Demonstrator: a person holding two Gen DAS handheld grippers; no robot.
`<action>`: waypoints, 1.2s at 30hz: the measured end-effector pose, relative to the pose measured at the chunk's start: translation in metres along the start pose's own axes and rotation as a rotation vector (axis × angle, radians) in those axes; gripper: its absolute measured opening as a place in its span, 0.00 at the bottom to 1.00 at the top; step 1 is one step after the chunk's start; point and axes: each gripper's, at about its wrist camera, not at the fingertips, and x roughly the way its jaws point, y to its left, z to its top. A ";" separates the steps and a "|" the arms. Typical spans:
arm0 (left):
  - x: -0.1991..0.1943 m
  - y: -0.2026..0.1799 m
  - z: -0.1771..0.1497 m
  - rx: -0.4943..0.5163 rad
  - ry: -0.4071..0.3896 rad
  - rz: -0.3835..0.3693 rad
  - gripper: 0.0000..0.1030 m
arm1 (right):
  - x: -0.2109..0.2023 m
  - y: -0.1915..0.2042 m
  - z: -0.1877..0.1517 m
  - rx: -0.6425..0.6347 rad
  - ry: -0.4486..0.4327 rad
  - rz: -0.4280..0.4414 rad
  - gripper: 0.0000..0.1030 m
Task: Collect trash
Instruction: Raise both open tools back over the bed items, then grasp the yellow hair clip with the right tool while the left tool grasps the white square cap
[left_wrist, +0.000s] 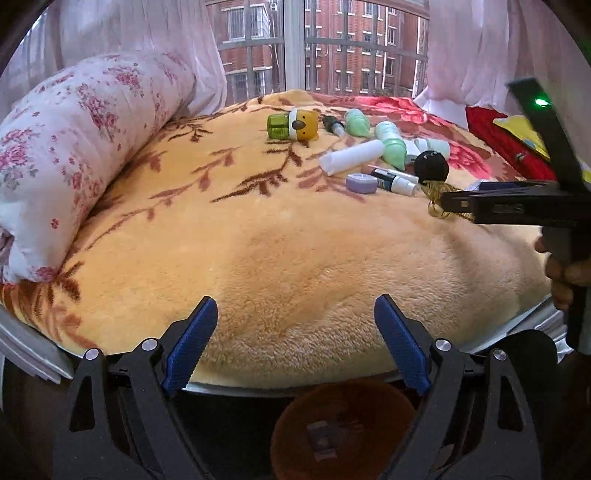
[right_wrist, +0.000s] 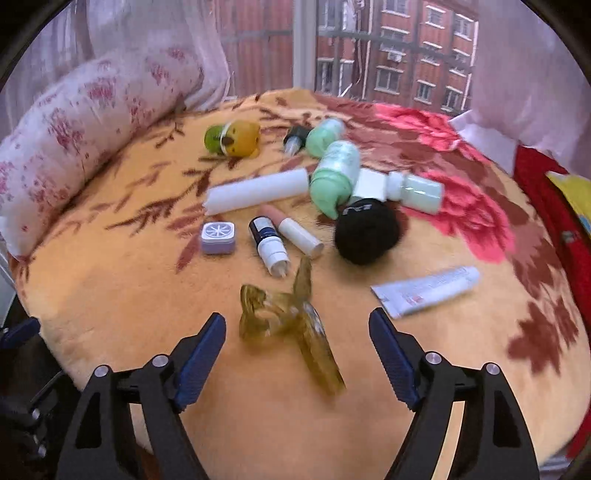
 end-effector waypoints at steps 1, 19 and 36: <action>0.002 0.000 0.000 0.003 0.004 0.003 0.82 | 0.005 0.001 0.001 -0.005 0.008 0.006 0.76; 0.027 -0.017 0.039 0.007 0.020 -0.005 0.82 | 0.005 -0.020 -0.008 0.118 -0.042 0.101 0.44; 0.149 -0.063 0.126 -0.013 0.188 -0.059 0.82 | -0.053 -0.065 -0.058 0.227 -0.159 0.088 0.45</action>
